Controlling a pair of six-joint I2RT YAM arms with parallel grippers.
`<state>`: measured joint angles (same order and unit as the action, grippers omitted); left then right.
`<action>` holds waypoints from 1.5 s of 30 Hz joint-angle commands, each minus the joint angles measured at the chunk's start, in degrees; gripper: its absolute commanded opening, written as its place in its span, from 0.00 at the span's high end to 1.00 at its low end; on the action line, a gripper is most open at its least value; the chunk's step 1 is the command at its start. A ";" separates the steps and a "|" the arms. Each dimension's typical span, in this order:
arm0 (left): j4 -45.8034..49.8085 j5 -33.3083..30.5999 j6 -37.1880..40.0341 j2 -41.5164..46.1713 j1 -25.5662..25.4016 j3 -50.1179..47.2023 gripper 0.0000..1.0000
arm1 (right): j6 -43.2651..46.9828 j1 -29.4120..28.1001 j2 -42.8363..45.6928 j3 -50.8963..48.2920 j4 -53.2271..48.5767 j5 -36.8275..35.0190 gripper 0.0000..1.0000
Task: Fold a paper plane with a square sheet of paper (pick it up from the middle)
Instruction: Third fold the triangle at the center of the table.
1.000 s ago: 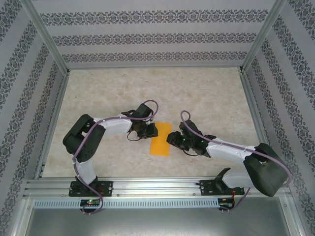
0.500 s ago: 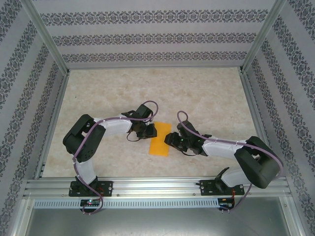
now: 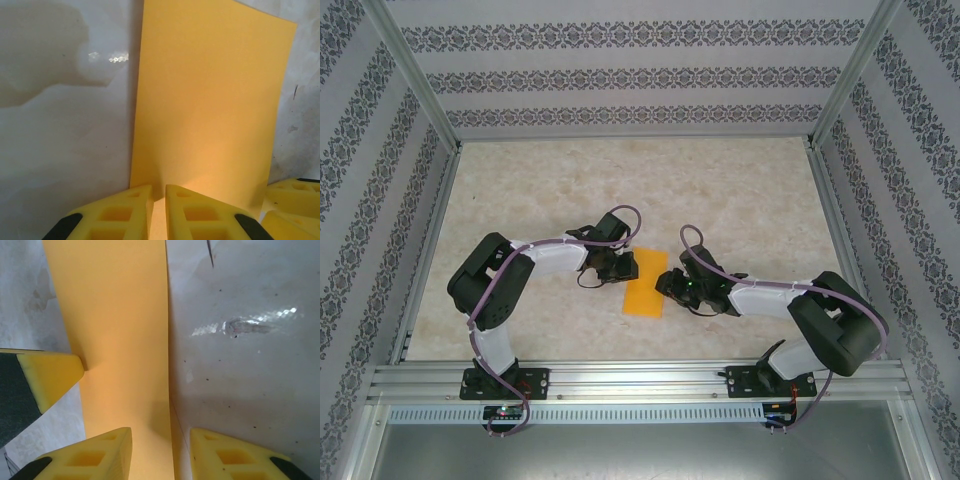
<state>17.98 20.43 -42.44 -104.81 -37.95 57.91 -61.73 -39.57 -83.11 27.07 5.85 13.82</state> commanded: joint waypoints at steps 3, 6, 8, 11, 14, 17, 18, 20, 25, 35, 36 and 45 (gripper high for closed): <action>-0.12 -1.63 0.43 -0.65 -0.54 -1.79 0.82 | -1.08 -0.35 -1.77 -0.26 7.60 2.07 0.70; -0.14 -1.50 0.47 -0.52 -0.59 -1.66 0.82 | -1.56 -0.36 -1.75 -0.57 8.85 2.35 0.70; -0.04 -1.68 0.37 -0.65 -0.54 -1.65 0.82 | -1.76 -0.33 -1.70 -0.55 9.02 2.67 0.70; -0.04 -1.59 0.34 -0.55 -0.54 -1.63 0.82 | -1.63 -0.32 -1.54 -0.55 8.69 2.08 0.69; 0.27 -1.96 0.36 -0.35 -0.54 -1.71 0.82 | -2.37 -0.30 -1.06 -0.89 8.26 1.50 0.68; 0.26 -1.81 0.34 -0.29 -0.54 -1.73 0.82 | -3.19 -0.36 -0.26 -2.25 11.26 1.13 0.64; 0.28 -1.88 0.34 -0.28 -0.54 -1.72 0.82 | -3.16 -0.35 -0.35 -2.53 12.83 1.69 0.63; 0.12 -1.81 0.39 -0.37 -0.54 -1.73 0.82 | -2.99 -0.02 -0.97 -1.92 14.98 2.80 0.62; 0.31 -1.92 0.42 -0.33 -0.54 -1.71 0.82 | -1.73 0.63 -2.19 0.27 15.53 2.48 0.58; 0.39 -1.83 0.72 -0.19 -0.54 -1.96 0.82 | -2.09 2.75 -3.76 0.35 17.29 4.90 0.59; 0.44 -1.80 0.82 -0.13 -0.56 -1.97 0.82 | -1.99 2.75 -3.74 0.50 16.13 5.07 0.63; -2.57 -0.26 5.40 8.09 -0.59 -4.49 0.71 | -1.79 2.84 -5.61 1.90 9.73 5.42 0.91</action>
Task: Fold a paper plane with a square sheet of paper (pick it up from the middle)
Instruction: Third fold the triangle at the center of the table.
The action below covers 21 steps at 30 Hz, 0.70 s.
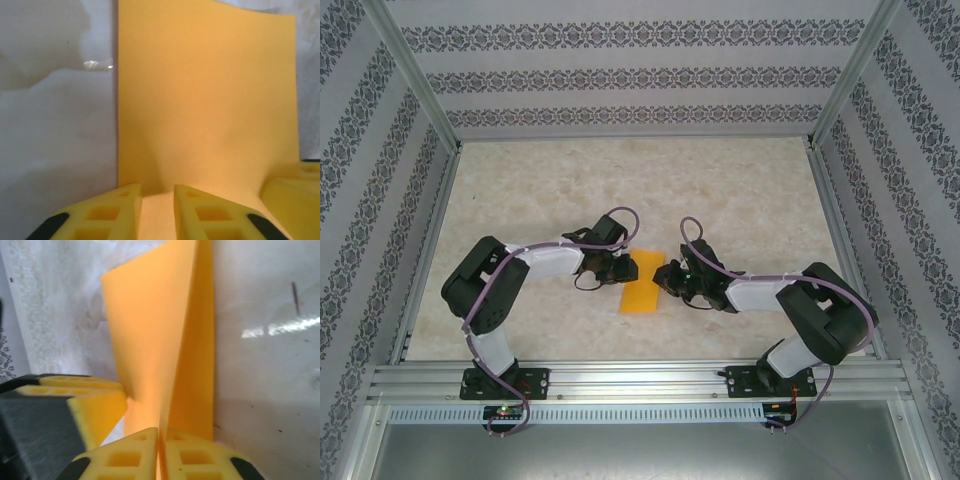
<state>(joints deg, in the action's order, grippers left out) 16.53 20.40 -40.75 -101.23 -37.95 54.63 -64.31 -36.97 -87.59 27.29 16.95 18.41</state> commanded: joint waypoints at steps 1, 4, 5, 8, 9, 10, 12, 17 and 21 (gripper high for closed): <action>-1.59 0.33 5.09 5.89 -0.63 -1.78 0.68 | 0.76 0.29 -1.39 1.95 -1.39 0.83 0.92; 0.03 0.83 10.67 11.08 -1.27 -3.22 0.61 | 0.68 0.26 -2.47 2.87 -1.78 1.42 0.96; 1.27 0.22 12.77 13.11 -1.90 -3.59 0.57 | 0.53 0.25 -2.66 3.24 -2.08 1.51 0.96; 5.04 -2.65 18.50 18.52 -4.84 -4.37 0.48 | 0.48 0.31 -2.96 4.03 -3.36 1.62 0.97; 6.31 -4.32 20.22 19.89 -6.55 -4.50 0.45 | 0.40 0.32 -2.95 4.22 -3.74 1.62 0.97; 7.45 -6.07 21.22 20.93 -8.03 -4.52 0.44 | 0.27 0.33 -2.94 4.34 -4.12 1.54 0.97; 9.39 -9.77 23.52 22.27 -11.91 -4.75 0.40 | 0.25 0.34 -3.02 4.69 -4.51 1.61 0.96; 11.09 -20.80 26.78 20.85 -21.94 -5.05 0.37 | -0.05 0.32 -3.33 5.10 -4.90 1.76 0.96; 9.53 -27.58 27.66 17.64 -28.27 -5.30 0.35 | -0.12 0.40 -3.47 5.20 -5.02 1.89 0.96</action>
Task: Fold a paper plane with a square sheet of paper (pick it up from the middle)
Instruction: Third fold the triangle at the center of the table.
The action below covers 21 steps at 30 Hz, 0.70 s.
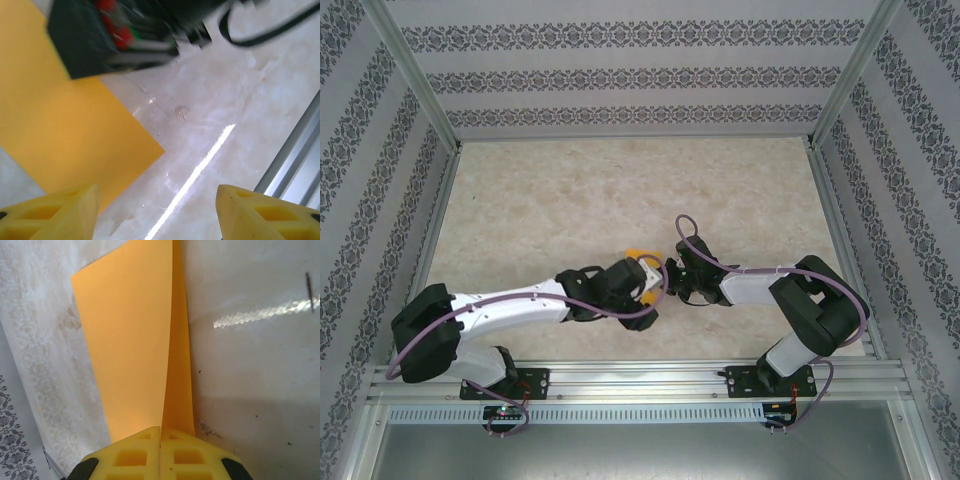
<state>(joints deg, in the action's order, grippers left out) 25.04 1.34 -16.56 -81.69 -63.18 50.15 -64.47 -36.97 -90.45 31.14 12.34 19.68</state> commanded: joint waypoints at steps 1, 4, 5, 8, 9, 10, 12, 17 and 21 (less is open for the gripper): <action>0.75 -9.59 3.46 -2.66 -3.91 -0.84 0.35 | -0.06 0.45 -0.67 1.32 -0.31 0.64 0.96; -0.22 -12.46 3.38 -5.01 -5.57 -0.47 0.34 | -0.22 0.36 -0.60 1.21 -0.21 0.62 0.95; -0.57 -13.25 3.61 -5.81 -5.95 -0.39 0.34 | -0.26 0.47 -0.61 1.21 -0.21 0.62 0.95; -1.46 -16.08 3.72 -7.90 -7.00 -0.24 0.33 | -0.31 0.44 -0.74 1.38 -0.16 0.86 0.95; -1.85 -16.58 3.68 -8.53 -7.18 -0.21 0.33 | -0.38 0.46 -0.82 1.47 -0.08 0.97 0.95; -2.20 -17.09 3.56 -9.03 -7.30 -0.15 0.33 | -0.40 0.43 -0.78 1.56 -0.05 1.06 0.95; -3.14 -17.68 3.39 -10.04 -7.49 0.06 0.33 | -0.43 0.50 -0.86 1.73 -0.12 1.24 0.95; -4.97 -19.92 2.70 -11.36 -7.66 0.55 0.35 | -0.48 0.53 -0.85 1.57 -0.01 1.41 0.94; -5.44 -21.51 2.55 -11.65 -7.66 0.65 0.47 | -0.32 0.58 -0.86 1.39 -0.02 1.37 0.93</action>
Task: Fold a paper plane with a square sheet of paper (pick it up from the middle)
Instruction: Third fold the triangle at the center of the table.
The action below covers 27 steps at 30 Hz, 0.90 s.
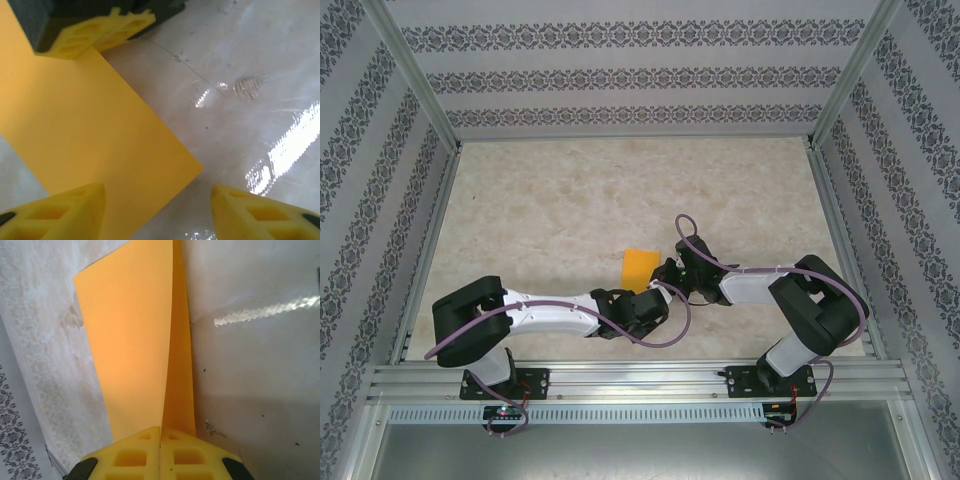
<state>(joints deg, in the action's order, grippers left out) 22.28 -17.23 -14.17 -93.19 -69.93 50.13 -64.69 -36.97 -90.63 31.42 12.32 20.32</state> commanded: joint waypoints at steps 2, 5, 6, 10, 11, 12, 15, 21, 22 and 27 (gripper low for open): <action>-2.66 -3.46 0.08 0.06 -0.91 0.66 0.54 | -0.06 0.73 -0.78 1.02 -0.10 0.78 0.93; -2.76 -3.52 -0.15 0.80 -0.91 0.17 0.67 | 0.14 0.76 -0.69 0.92 -0.10 0.86 0.92; -2.77 -3.59 -0.13 1.18 -0.91 0.05 0.71 | 0.19 0.85 -0.64 0.92 -0.29 0.81 0.91; -2.76 -4.35 -0.19 2.54 -0.91 -0.35 0.84 | 0.49 1.04 -0.26 0.93 -0.66 0.78 0.90; -2.77 -4.34 -0.10 2.74 -0.91 -0.36 0.87 | 0.61 1.09 -0.17 0.93 -0.71 0.78 0.90; -2.61 -4.41 -0.15 2.87 -0.91 -0.27 0.90 | 0.76 1.06 -0.09 1.01 -1.02 0.78 0.89; -2.66 -3.96 -0.19 3.23 -0.82 -0.58 0.97 | 0.94 1.24 0.34 0.76 -1.55 0.35 0.85; -3.12 -0.82 -0.55 3.88 0.55 -1.40 1.00 | 3.39 1.73 4.10 1.46 -6.90 -1.44 0.71; -3.41 0.38 -0.68 4.32 1.28 -1.81 1.00 | 4.37 1.82 5.20 1.91 -9.41 -2.40 0.67; -5.63 10.83 -0.71 6.13 5.76 -3.37 1.00 | 8.35 2.13 10.29 4.70 -18.96 -7.53 0.65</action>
<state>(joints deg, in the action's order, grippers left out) 20.01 -13.52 -14.00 -89.03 -66.39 47.57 -60.14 -35.44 -82.96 33.54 -0.38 17.02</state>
